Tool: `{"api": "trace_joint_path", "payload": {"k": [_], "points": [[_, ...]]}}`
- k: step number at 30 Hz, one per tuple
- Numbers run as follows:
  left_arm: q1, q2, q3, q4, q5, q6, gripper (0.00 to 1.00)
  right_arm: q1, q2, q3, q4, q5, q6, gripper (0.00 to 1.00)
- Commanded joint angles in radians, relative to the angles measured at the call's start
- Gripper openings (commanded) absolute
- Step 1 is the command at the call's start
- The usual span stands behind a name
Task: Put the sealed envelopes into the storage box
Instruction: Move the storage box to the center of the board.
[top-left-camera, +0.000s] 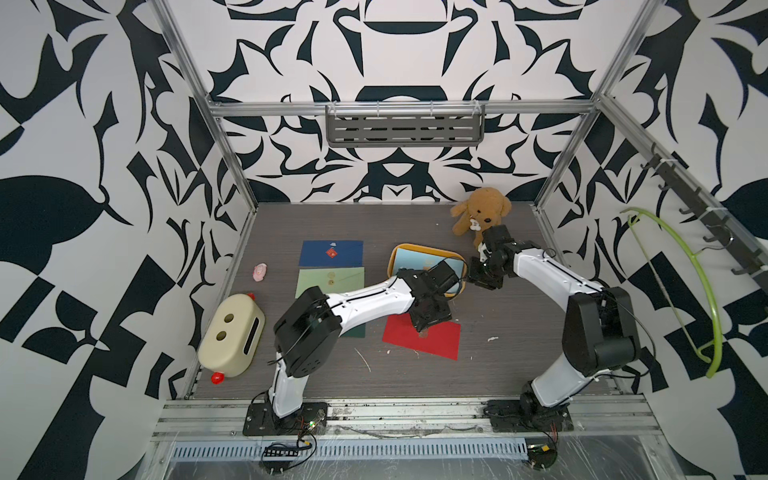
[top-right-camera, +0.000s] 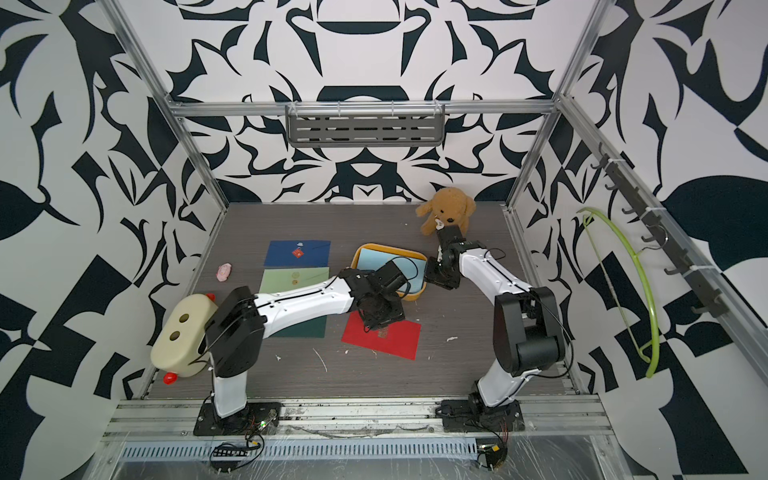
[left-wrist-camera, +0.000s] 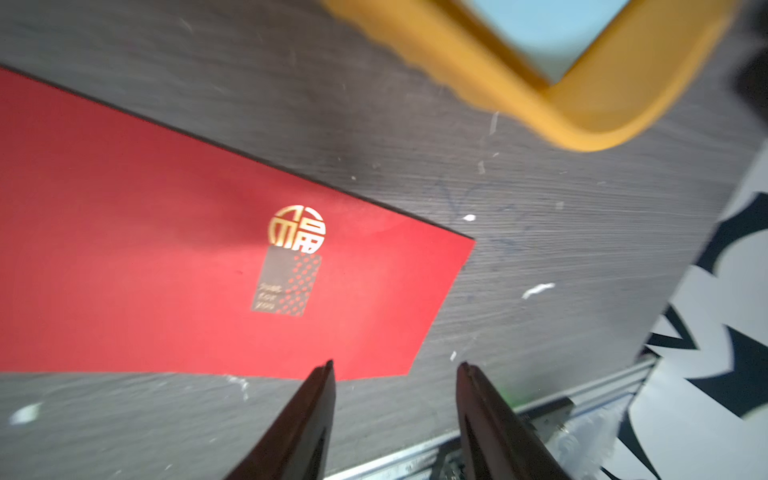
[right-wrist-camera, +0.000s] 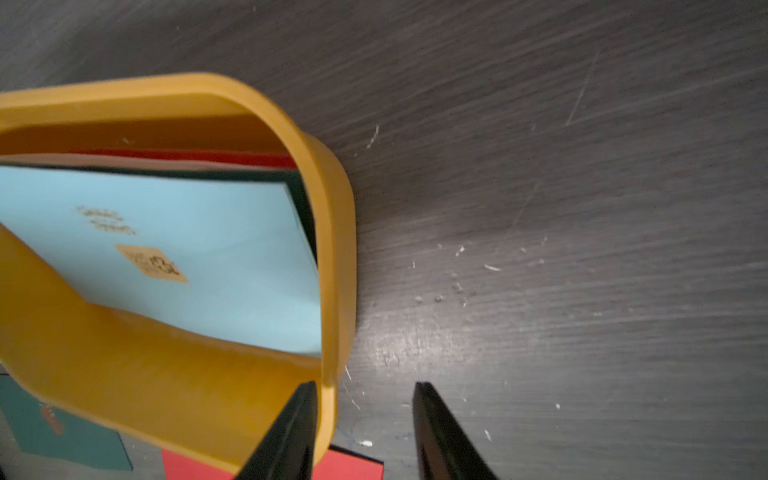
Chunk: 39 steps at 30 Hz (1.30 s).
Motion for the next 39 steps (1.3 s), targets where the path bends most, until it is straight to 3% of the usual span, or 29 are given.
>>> {"api": "trace_joint_path", "payload": {"k": [1, 11, 15, 20, 22, 25, 28, 31, 36, 39], "points": [[0.045, -0.087, -0.090, -0.047, -0.073, 0.057, 0.54, -0.002, 0.038, 0.054, 0.023, 0.002, 0.008, 0.30], [0.193, -0.307, -0.305, -0.097, -0.200, 0.116, 0.53, -0.004, 0.112, 0.108, 0.042, 0.040, 0.043, 0.07], [0.261, -0.355, -0.357, -0.097, -0.226, 0.153, 0.53, -0.002, 0.149, 0.149, 0.074, 0.036, 0.059, 0.05], [0.295, -0.349, -0.381, -0.104, -0.223, 0.252, 0.54, -0.003, 0.248, 0.281, 0.034, 0.002, -0.022, 0.05], [0.295, -0.334, -0.395, -0.097, -0.194, 0.284, 0.54, -0.003, 0.282, 0.336, -0.003, -0.002, -0.072, 0.09], [0.295, -0.319, -0.429, -0.050, -0.124, 0.331, 0.55, -0.004, 0.279, 0.378, -0.050, 0.003, -0.130, 0.24], [0.295, -0.314, -0.456, 0.018, -0.034, 0.402, 0.57, -0.004, 0.218, 0.370, -0.084, 0.009, -0.163, 0.40], [0.294, -0.289, -0.451, 0.057, 0.047, 0.492, 0.57, -0.004, 0.133, 0.335, -0.127, 0.005, -0.182, 0.48], [0.296, -0.203, -0.407, 0.082, 0.145, 0.606, 0.58, 0.025, -0.045, 0.152, -0.140, -0.034, -0.168, 0.51], [0.297, -0.162, -0.395, 0.109, 0.182, 0.628, 0.58, 0.085, -0.141, 0.016, -0.126, -0.054, -0.132, 0.42]]}}
